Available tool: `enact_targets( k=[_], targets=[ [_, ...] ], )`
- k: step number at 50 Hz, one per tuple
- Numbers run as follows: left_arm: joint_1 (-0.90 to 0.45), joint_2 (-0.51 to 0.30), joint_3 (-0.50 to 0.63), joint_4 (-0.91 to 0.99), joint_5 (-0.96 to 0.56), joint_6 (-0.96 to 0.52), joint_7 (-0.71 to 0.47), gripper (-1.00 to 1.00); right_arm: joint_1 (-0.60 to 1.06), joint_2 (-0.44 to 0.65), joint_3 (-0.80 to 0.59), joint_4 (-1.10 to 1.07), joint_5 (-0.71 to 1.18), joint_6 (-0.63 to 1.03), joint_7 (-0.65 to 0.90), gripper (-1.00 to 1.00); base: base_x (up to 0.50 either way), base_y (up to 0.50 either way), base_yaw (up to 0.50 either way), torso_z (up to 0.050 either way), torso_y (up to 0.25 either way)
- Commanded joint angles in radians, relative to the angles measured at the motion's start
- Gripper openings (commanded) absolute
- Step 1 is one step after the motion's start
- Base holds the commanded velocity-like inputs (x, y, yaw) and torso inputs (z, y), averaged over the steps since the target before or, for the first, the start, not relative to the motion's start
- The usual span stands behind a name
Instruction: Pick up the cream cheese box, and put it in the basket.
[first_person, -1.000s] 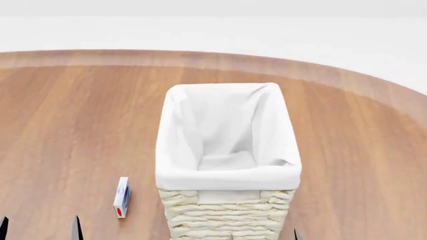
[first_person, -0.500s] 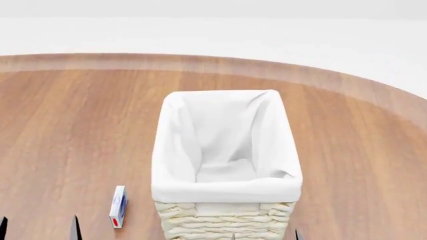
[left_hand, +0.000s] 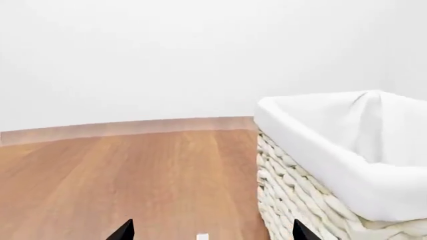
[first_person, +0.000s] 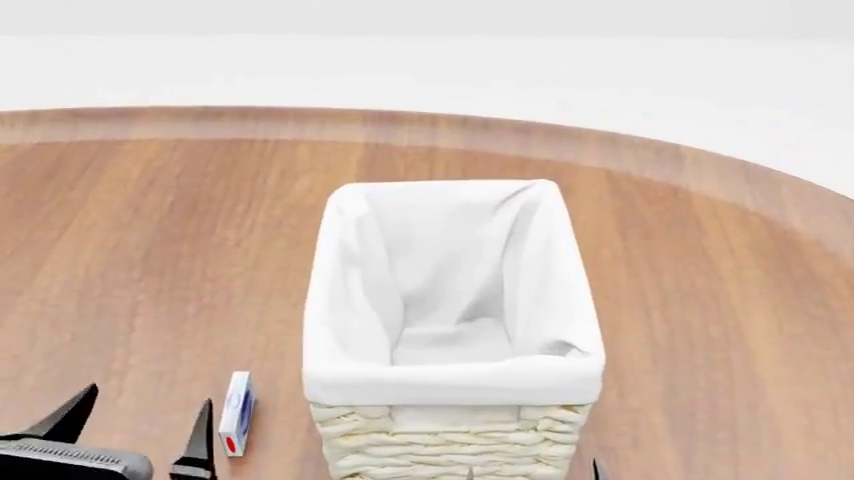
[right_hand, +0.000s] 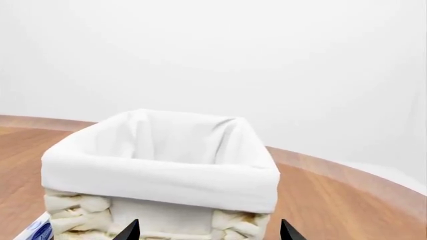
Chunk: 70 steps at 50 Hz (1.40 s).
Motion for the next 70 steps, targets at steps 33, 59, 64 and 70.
enact_targets(
  k=[33,59,64,70],
  targets=[
    [-0.761,0.124,0.048,-1.275,-0.089,-0.011,0.412,1.0,-0.005,0.021,0.01,-0.009,0.047,-0.011,0.018,1.0,0.0,0.0,0.0,0.0,0.0],
    [-0.827,0.175,-0.154,-1.341,0.198,-0.202,0.369,1.0,-0.004,0.033,0.005,-0.015,0.06,-0.011,0.025,1.0,0.0,0.0,0.0,0.0,0.0],
    [-0.848,0.188,-0.173,-1.341,0.235,-0.243,0.35,1.0,-0.005,0.036,0.004,-0.024,0.06,-0.009,0.028,1.0,0.0,0.0,0.0,0.0,0.0],
    [-0.859,0.203,-0.188,-1.341,0.257,-0.269,0.332,1.0,-0.009,0.04,0.005,-0.021,0.065,-0.016,0.028,1.0,0.0,0.0,0.0,0.0,0.0]
  ],
)
